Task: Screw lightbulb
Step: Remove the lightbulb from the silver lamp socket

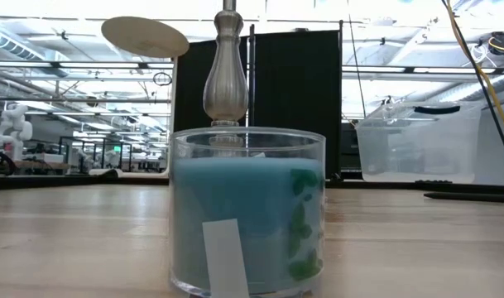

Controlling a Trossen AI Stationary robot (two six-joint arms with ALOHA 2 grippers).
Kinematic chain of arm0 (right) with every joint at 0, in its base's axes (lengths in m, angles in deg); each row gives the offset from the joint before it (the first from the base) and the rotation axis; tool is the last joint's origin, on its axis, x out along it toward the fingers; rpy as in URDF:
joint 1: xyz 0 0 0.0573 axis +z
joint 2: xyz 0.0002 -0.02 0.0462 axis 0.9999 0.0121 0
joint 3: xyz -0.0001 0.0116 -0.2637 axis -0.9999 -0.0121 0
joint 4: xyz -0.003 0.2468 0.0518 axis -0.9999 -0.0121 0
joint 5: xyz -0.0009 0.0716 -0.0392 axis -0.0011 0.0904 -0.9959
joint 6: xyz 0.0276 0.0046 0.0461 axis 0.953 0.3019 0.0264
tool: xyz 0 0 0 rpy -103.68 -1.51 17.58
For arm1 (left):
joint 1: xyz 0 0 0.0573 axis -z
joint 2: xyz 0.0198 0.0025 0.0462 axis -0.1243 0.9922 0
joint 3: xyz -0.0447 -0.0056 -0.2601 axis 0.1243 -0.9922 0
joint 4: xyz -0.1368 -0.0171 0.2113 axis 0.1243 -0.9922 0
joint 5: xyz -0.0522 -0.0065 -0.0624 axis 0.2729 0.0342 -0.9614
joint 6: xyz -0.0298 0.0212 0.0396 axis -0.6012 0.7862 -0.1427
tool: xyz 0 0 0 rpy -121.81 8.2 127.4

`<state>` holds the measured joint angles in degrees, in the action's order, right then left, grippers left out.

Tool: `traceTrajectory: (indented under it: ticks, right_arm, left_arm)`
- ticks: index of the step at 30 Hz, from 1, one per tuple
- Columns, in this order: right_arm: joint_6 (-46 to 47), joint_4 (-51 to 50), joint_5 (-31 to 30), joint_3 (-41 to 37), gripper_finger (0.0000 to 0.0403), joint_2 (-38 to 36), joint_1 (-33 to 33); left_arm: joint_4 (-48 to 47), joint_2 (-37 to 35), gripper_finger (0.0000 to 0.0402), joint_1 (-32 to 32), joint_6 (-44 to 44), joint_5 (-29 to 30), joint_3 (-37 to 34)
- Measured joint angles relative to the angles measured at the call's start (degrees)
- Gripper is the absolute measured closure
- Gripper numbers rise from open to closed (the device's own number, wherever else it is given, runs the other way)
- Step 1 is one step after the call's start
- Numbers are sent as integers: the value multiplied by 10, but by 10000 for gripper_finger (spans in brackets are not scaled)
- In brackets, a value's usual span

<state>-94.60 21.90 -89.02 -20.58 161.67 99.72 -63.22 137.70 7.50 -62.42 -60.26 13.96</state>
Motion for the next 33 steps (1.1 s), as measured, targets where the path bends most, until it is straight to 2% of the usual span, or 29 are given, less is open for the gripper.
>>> traceTrajectory:
  ticks: [5, 11, 16, 23, 33]
  right_arm:
    - [11, -6, 42, 34, 320, 32, -9]
    - [18, -5, 43, 59, 258, 56, -22]
    - [29, -4, 44, 86, 228, 73, -26]
    - [27, -6, 44, 120, 218, 108, -28]
    - [26, -4, 40, 123, 218, 111, -31]
  left_arm:
    - [6, 0, 239, -1, -3, 11, 0]
    - [7, 0, 239, -1, -15, 11, 0]
    - [10, 4, 239, -1, -18, 11, 0]
    - [17, 7, 239, -1, -27, 11, 0]
    - [23, 11, 239, -1, -32, 25, 0]
